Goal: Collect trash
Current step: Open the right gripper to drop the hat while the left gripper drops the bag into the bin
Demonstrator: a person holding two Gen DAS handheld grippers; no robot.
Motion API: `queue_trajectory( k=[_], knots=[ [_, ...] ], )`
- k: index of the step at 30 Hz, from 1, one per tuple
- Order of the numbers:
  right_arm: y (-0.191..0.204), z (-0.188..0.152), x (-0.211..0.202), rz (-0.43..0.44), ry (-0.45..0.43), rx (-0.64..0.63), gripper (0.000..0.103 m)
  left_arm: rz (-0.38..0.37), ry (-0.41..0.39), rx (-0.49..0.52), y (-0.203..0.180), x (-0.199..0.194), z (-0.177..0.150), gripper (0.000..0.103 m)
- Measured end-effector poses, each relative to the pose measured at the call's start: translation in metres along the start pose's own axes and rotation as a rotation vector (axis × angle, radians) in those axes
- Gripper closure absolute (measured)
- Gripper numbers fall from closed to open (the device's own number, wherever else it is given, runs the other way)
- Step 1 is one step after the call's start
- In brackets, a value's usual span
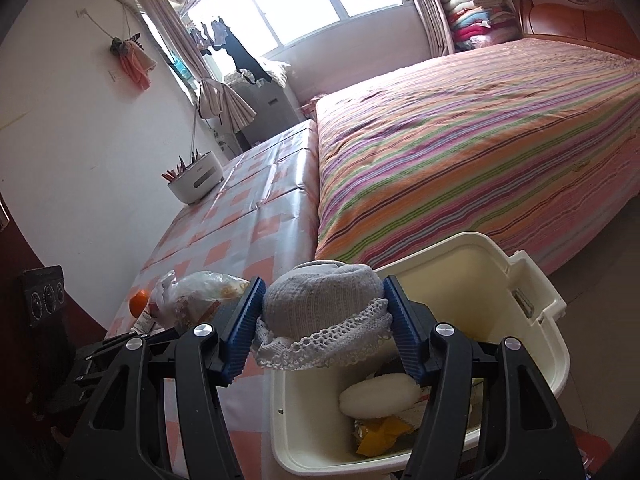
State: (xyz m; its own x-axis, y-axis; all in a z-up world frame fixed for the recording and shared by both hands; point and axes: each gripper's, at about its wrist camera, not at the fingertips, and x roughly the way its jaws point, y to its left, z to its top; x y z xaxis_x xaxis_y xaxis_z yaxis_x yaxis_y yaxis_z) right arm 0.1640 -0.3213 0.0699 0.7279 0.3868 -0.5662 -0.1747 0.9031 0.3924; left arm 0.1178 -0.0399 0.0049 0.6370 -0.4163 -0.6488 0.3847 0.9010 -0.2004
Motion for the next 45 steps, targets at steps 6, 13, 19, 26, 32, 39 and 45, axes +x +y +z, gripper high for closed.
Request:
queue_trajectory(
  k=[6,13,19,26,32,39,45],
  knots=[
    [-0.011,0.002,-0.011,-0.036,-0.029,0.022,0.043,-0.03,0.005,0.021,-0.019,0.008,0.005,0.078],
    [-0.023,0.008,-0.029,-0.035,-0.087,0.076,0.042,-0.044,0.018,0.038,-0.033,0.017,0.006,0.078],
    [-0.029,0.011,-0.043,-0.037,-0.144,0.102,0.037,-0.06,0.026,0.05,-0.046,0.024,0.009,0.078],
    [-0.033,0.014,-0.055,-0.039,-0.201,0.129,0.036,-0.077,0.049,0.08,-0.063,0.038,0.009,0.076],
    [-0.031,0.013,-0.053,-0.033,-0.214,0.141,0.035,-0.088,0.048,0.096,-0.071,0.041,0.01,0.076],
    [-0.03,0.013,-0.052,-0.025,-0.224,0.142,0.035,-0.055,0.008,0.086,-0.067,0.036,0.01,0.041],
    [-0.028,0.012,-0.048,-0.024,-0.222,0.146,0.027,-0.059,0.011,0.054,-0.059,0.032,0.011,0.037]
  ],
)
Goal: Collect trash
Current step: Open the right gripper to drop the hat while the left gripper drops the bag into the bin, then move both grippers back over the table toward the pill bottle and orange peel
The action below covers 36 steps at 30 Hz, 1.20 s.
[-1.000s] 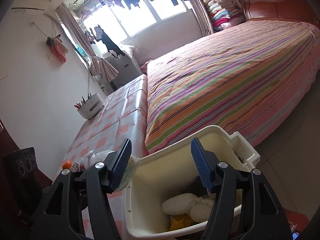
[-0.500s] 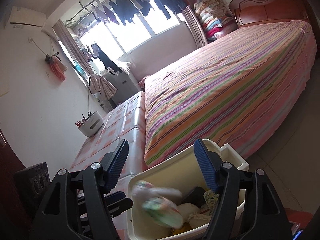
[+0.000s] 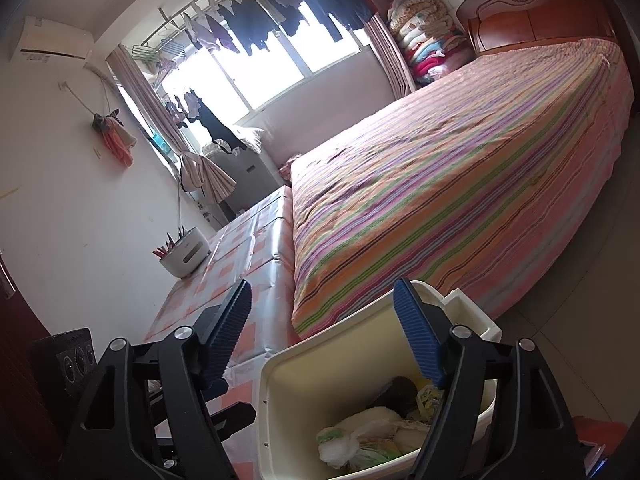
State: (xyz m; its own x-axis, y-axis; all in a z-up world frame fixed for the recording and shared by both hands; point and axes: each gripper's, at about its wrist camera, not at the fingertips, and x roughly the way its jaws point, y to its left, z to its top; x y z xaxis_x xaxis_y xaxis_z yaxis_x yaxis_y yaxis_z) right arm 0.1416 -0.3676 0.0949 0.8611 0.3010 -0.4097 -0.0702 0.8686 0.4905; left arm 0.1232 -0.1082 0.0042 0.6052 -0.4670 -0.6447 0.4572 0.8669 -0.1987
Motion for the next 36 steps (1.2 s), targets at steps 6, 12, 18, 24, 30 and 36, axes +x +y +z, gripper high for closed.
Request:
queue_trajectory(
  k=[6,12,18,24,30,36],
  knots=[
    [0.011,-0.001,0.004,0.016,-0.002,-0.017,0.023,0.013,-0.011,-0.019,0.008,-0.005,-0.001,0.037],
    [0.017,-0.004,0.01,0.024,0.003,-0.02,0.013,0.023,-0.021,-0.05,0.02,-0.012,0.0,0.037],
    [0.023,-0.004,0.012,0.037,0.005,-0.015,0.013,0.057,-0.042,-0.083,0.041,-0.025,0.0,0.037],
    [0.053,-0.015,0.034,0.063,0.047,-0.048,0.013,0.105,-0.064,-0.126,0.07,-0.043,-0.002,0.037],
    [0.082,-0.025,0.053,0.097,0.089,-0.078,0.013,0.176,-0.1,-0.179,0.108,-0.067,-0.007,0.037],
    [0.109,-0.037,0.071,0.133,0.139,-0.117,0.013,0.26,-0.138,-0.234,0.149,-0.096,-0.014,0.037]
  ],
)
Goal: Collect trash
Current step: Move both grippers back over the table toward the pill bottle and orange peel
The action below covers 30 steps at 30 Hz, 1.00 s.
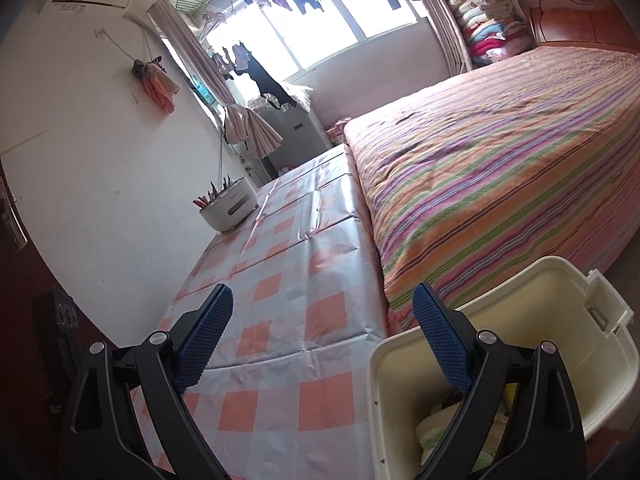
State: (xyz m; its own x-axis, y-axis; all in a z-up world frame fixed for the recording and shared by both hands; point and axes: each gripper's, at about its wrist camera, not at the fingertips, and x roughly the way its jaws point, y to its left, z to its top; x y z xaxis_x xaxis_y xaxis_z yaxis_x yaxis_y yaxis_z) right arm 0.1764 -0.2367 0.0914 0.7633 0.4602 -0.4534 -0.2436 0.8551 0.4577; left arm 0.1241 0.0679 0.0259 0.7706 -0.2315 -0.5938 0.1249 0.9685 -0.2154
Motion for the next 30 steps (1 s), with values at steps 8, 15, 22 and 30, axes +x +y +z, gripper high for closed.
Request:
queue_trajectory(
  k=[8,15,22,30],
  knots=[
    [0.047,-0.017,0.036,0.059,0.083,-0.055,0.013,0.089,-0.021,-0.095,0.068,-0.022,0.003,0.037],
    [0.09,-0.034,0.064,0.094,0.16,-0.115,0.013,0.171,-0.049,-0.164,0.124,-0.044,0.001,0.037],
    [0.139,-0.06,0.093,0.121,0.248,-0.17,0.013,0.23,-0.053,-0.225,0.175,-0.05,-0.001,0.037],
    [0.19,-0.087,0.128,0.119,0.332,-0.258,0.013,0.243,-0.031,-0.326,0.221,-0.046,-0.003,0.037]
  ],
)
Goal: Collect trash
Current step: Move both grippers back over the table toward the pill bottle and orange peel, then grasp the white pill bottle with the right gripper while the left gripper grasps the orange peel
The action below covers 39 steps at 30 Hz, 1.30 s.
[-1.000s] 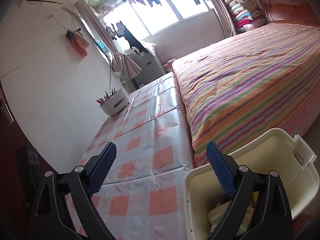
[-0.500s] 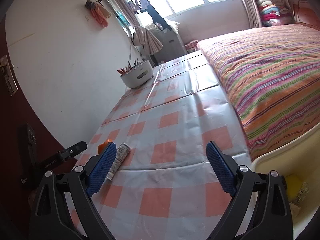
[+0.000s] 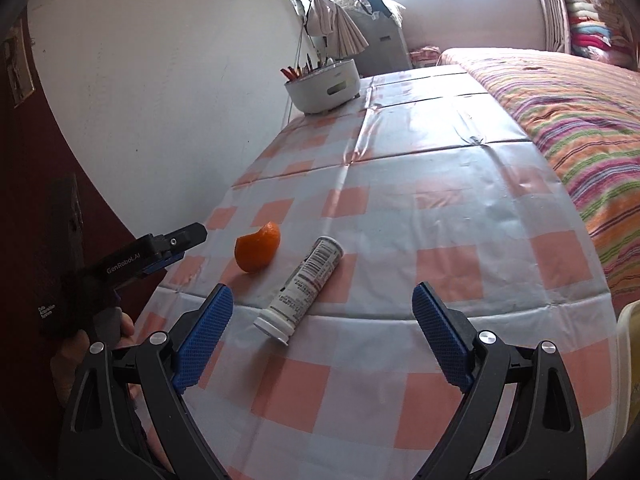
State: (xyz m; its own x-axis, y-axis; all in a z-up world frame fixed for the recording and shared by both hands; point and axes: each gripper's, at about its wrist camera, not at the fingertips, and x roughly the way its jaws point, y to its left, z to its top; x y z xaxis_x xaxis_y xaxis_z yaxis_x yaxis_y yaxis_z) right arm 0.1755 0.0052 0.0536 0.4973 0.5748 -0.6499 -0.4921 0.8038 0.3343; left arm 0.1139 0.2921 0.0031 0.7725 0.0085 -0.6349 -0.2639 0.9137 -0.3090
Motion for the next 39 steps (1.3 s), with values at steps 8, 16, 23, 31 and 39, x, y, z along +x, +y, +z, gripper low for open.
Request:
queue_trajectory(
  k=[8,16,23,31,39],
  knots=[
    [0.023,0.0,0.045,-0.044,0.078,-0.028,0.014,0.004,0.014,-0.019,0.015,0.004,0.002,0.037],
    [0.037,0.0,0.075,-0.12,0.114,-0.053,0.014,0.017,0.02,-0.037,0.027,0.007,0.003,0.037],
    [0.039,-0.001,0.094,-0.177,0.148,-0.072,0.023,0.009,0.026,-0.07,0.04,0.008,0.006,0.037],
    [0.036,0.0,0.112,-0.199,0.195,-0.077,0.045,-0.002,0.059,-0.061,0.037,0.017,0.006,0.037],
    [0.022,0.003,0.102,-0.18,0.185,-0.065,0.07,-0.001,0.097,-0.016,0.025,0.029,0.002,0.037]
  ],
)
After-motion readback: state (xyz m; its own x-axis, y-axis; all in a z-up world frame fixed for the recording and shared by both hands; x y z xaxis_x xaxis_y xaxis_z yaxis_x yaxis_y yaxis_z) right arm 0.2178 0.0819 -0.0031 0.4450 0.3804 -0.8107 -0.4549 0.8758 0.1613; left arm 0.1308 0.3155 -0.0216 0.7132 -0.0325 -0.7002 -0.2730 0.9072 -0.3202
